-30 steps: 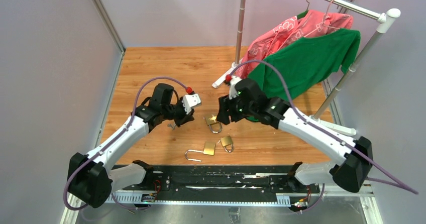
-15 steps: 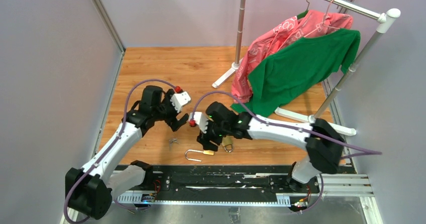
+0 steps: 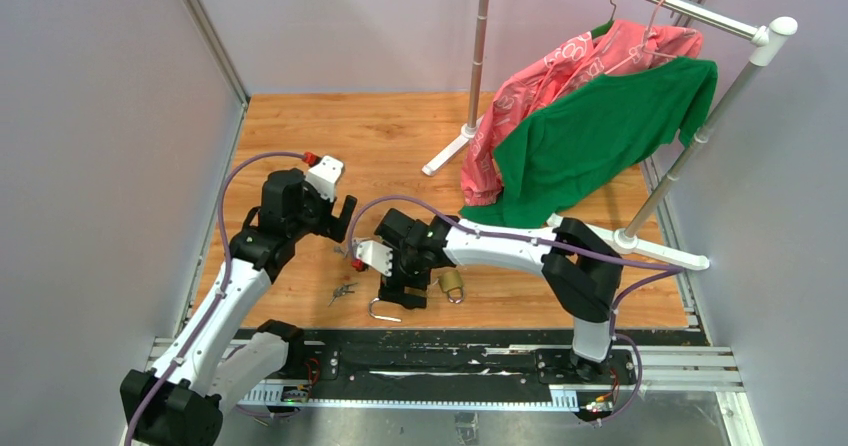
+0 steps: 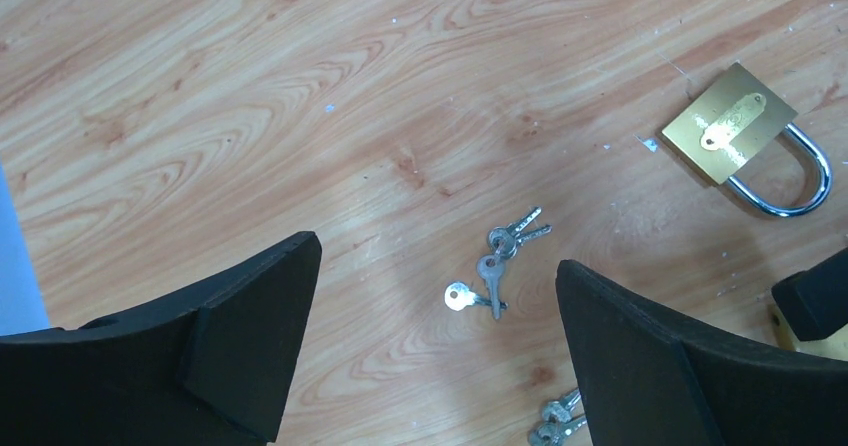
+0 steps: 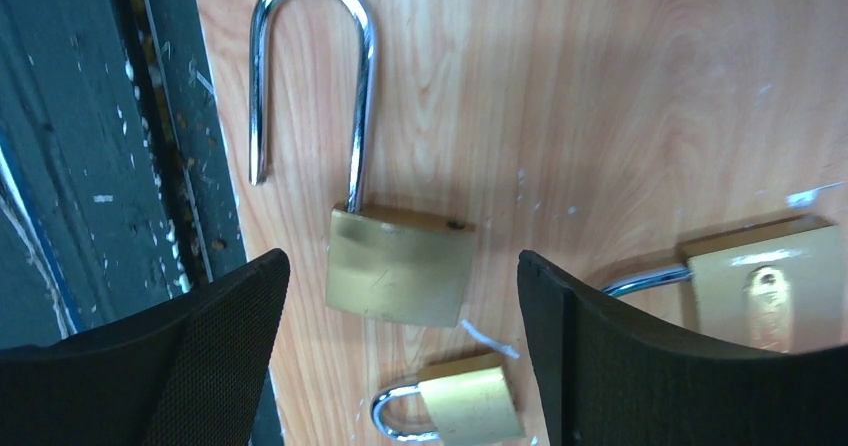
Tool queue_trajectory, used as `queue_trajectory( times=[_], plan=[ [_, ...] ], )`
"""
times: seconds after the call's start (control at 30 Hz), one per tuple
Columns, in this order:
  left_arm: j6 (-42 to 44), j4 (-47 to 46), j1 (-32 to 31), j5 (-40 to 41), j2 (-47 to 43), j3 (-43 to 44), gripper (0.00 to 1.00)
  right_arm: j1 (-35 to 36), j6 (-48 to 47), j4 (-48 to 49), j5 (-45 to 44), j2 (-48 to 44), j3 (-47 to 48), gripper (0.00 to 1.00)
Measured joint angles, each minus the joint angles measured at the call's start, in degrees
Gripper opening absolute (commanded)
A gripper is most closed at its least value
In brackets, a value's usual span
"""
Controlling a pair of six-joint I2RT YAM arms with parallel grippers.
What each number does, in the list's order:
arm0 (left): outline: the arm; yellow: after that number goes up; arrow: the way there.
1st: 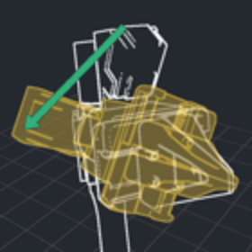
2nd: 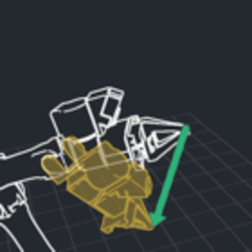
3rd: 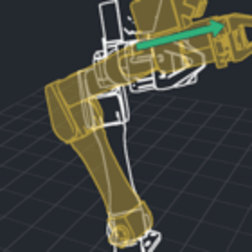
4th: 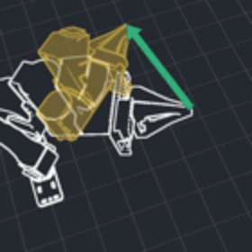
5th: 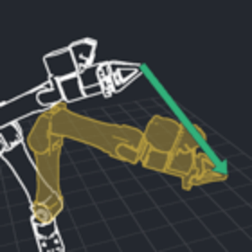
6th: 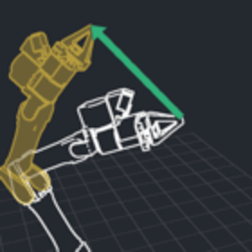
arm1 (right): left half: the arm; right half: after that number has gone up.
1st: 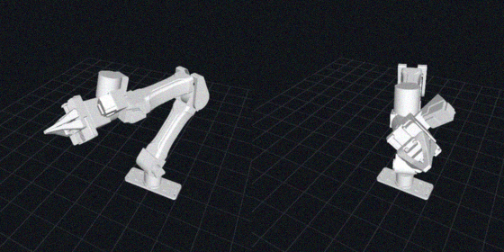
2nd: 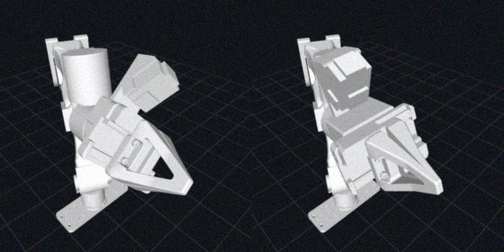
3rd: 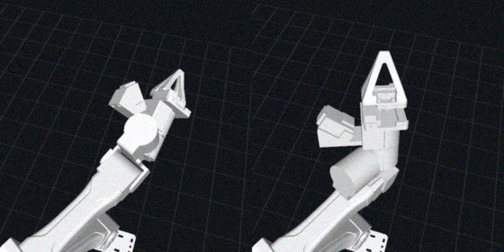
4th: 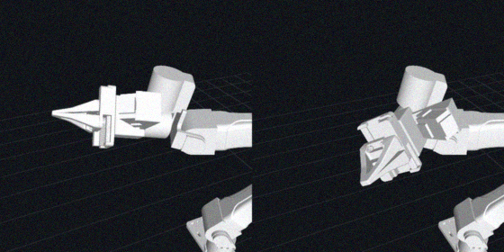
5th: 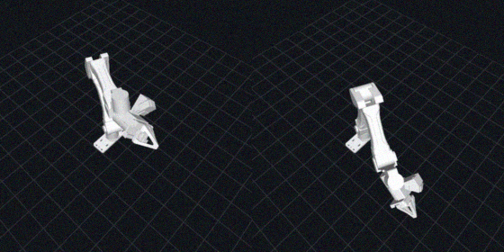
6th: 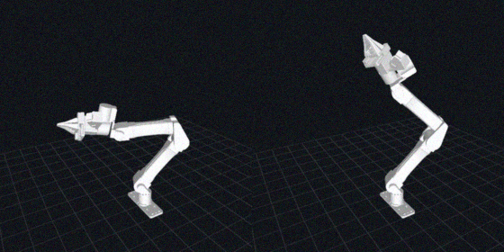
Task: Lock with the key
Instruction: Pick up the lock from the center of the board.
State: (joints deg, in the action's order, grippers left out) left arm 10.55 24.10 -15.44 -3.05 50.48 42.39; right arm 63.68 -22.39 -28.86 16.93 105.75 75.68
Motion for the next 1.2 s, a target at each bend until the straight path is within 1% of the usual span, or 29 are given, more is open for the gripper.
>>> queue_trajectory(
  times=[0.17,0.3,0.37,0.43,0.47,0.53,0.57,0.6,0.7,0.83,0.9,0.93,0.97,1.03,1.1,1.2],
  plan=[
    [-1.6,-0.2,0.1,0.3,-0.1,-0.2,1.0,1.4,-0.4,-3.5,-1.5,1.5,-0.2,0.87],
    [-2.4,-0.5,0.3,0.3,-0.4,-0.4,1.0,2.3,-0.4,-3.8,-5.3,4.1,-0.2,0.79],
    [-2.5,-0.6,0.3,0.3,-0.4,-0.4,1.0,2.3,-0.2,-3.2,-6.3,4.2,-0.2,0.73],
    [-2.5,-1.0,0.3,0.3,-0.5,-0.6,1.0,2.3,0.1,-2.7,-7.6,4.3,-0.2,0.62],
    [-2.6,-1.0,0.3,0.3,-0.5,-0.7,1.0,2.3,0.3,-2.6,-8.0,4.3,-0.2,0.54],
    [-2.6,-1.1,0.3,0.3,-0.5,-0.9,1.0,2.3,0.5,-2.3,-8.6,4.3,-0.2,0.36],
    [-2.6,-1.1,0.3,0.3,-0.5,-0.9,1.0,2.3,0.5,-2.3,-9.0,4.3,-0.2,0.28],
    [-2.6,-1.2,0.3,0.3,-0.5,-0.9,1.0,2.3,0.5,-2.2,-9.4,4.2,-0.2,0.18],
    [-2.7,-1.4,0.3,0.2,-0.5,-0.9,1.0,2.3,0.5,-2.2,-9.5,4.2,-0.2,0.01],
    [-3.1,-1.5,0.3,-0.6,-0.6,-0.9,0.98,2.3,0.8,-1.8,-9.6,3.7,-0.6,0.0],
    [-3.3,-1.5,0.4,-2.1,-0.8,-0.9,0.97,2.3,1.5,-0.3,-9.9,2.5,-2.2,0.0],
    [-3.2,-1.4,0.4,-3.3,-0.9,-0.9,0.95,2.3,1.9,1.2,-10.2,1.2,-4.0,0.0],
    [-3.1,-1.4,0.4,-4.1,-1.0,-0.9,0.9,2.3,2.1,2.0,-10.6,0.3,-5.1,0.0],
    [-2.4,-1.3,0.5,-7.6,-1.0,-0.9,0.86,2.3,3.1,5.5,-11.3,-3.5,-9.8,0.0],
    [-0.8,-1.1,0.5,-10.8,-1.0,-0.9,0.86,1.8,3.8,9.2,-11.9,-7.5,-14.4,0.0],
    [4.0,0.6,0.7,-18.2,-0.4,-0.7,0.86,1.1,5.0,14.6,-12.2,-12.9,-20.3,0.0]
  ],
)
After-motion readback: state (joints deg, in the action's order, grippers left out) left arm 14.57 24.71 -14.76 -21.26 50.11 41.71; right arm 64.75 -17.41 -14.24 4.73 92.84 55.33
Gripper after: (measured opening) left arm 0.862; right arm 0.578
